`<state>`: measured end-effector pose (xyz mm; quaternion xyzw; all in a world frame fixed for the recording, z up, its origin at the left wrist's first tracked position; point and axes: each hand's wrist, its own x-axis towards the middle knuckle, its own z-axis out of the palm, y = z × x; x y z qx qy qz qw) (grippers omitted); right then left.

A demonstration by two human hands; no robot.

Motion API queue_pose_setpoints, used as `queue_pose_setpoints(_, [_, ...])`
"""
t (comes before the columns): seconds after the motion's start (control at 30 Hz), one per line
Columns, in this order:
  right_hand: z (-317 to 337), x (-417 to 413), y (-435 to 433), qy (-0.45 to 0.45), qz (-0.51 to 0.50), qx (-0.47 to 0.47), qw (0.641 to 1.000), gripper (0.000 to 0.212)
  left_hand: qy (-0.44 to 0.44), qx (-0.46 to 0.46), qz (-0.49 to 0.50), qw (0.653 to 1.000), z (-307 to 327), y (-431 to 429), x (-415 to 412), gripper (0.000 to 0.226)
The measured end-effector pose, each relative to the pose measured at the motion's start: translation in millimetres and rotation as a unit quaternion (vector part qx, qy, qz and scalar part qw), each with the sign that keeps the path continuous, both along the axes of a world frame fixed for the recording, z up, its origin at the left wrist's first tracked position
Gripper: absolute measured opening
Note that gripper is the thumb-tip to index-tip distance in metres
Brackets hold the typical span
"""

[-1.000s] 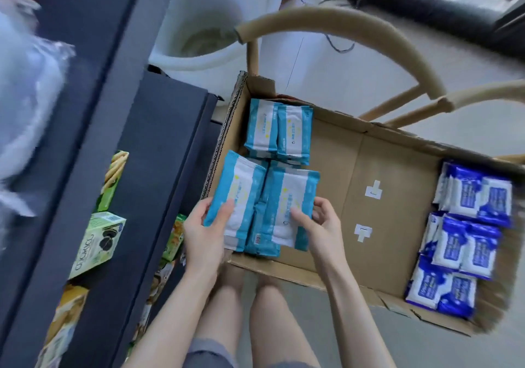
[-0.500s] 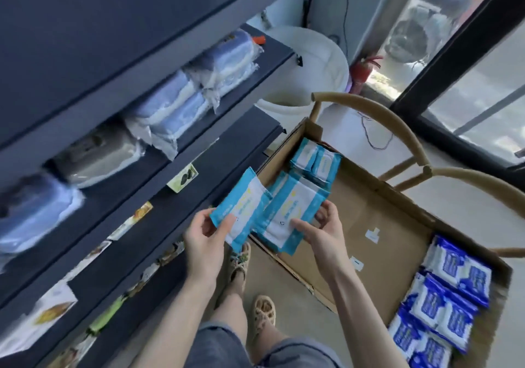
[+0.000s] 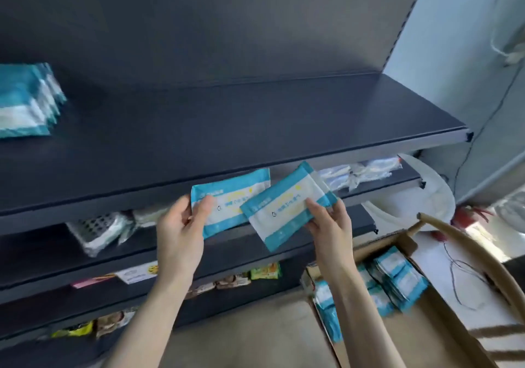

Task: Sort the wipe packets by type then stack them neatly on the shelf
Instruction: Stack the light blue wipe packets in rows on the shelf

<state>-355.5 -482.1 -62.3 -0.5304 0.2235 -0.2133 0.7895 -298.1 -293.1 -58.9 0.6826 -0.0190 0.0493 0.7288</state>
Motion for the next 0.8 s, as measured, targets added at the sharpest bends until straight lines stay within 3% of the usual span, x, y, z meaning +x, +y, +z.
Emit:
queue_pose_setpoints(0.33, [53,110,168,-0.05,0.063,-0.076,0.994,0.029,-0.083,0.031,0.09,0.992,47,181,85,0.01])
queue_pose_setpoints(0.8, [59,221,310,-0.041,0.176,-0.09,0.979,0.022,-0.015,0.08,0.117,0.99,55,332,184,0.011])
